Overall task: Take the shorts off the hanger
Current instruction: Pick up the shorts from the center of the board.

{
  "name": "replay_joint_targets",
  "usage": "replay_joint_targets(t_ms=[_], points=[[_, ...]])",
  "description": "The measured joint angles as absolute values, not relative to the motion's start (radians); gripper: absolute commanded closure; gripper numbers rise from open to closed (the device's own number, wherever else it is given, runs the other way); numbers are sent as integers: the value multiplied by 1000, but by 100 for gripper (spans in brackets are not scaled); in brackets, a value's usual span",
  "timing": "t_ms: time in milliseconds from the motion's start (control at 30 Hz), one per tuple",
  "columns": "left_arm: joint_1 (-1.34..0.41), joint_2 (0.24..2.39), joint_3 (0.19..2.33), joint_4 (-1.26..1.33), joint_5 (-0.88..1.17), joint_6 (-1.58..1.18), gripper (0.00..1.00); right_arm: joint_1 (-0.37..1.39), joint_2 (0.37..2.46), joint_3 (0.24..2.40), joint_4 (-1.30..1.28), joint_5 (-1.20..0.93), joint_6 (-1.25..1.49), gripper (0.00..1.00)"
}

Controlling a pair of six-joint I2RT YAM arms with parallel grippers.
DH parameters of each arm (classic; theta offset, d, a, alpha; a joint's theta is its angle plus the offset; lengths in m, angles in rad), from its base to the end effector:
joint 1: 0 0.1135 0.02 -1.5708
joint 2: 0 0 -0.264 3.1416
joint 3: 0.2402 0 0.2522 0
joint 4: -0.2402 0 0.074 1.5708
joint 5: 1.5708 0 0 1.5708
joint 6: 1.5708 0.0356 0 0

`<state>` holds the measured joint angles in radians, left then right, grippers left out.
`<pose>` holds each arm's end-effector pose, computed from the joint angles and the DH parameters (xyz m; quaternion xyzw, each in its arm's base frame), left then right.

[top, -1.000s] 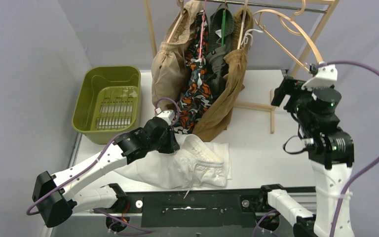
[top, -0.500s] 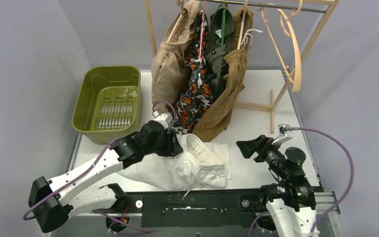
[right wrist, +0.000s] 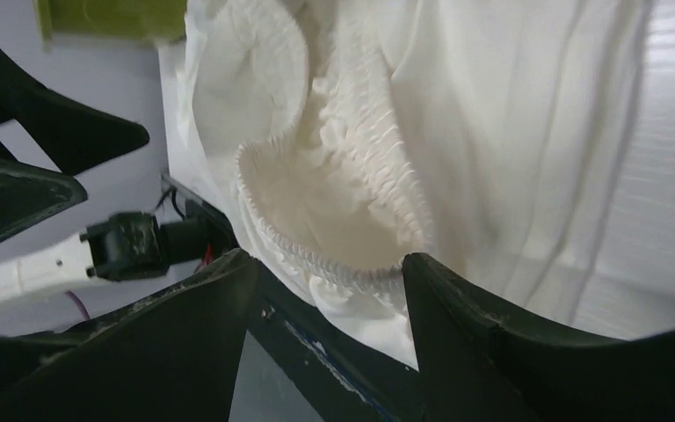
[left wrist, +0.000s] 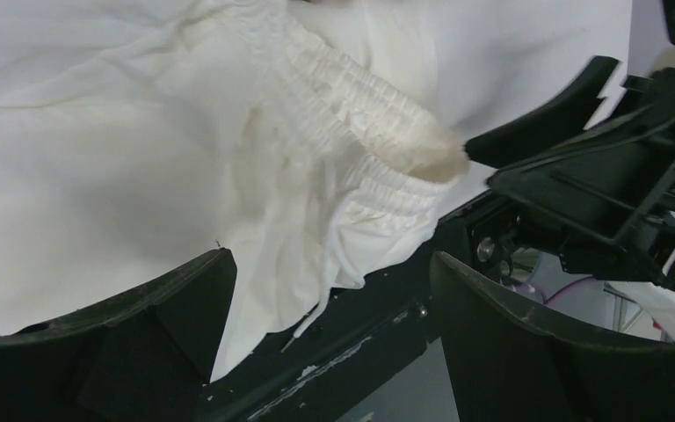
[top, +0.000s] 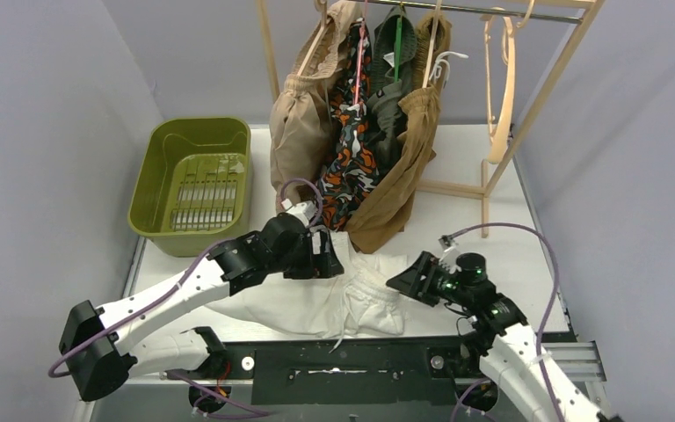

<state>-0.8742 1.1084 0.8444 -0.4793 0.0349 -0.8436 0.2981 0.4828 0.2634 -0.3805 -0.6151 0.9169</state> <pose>0.1498 -0.1811 0.2696 0.0210 0.9153 -0.3148 0.2505 0.1119 0.0559 0.1831 0.1221 0.8459 0.4737 0.2123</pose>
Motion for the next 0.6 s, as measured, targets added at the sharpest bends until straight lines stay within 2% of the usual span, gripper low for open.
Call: replay_joint_targets(t_ms=[167,300,600], points=[[-950,1203,890,-485,14,-888,18,581,692,236,-203,-453,998,56],[-954,1302,898,-485,-31,-942,18,703,871,223,-42,-393,1044,62],[-954,1528,955,-485,-104,-980,18,918,1039,210,141,-325,1097,62]])
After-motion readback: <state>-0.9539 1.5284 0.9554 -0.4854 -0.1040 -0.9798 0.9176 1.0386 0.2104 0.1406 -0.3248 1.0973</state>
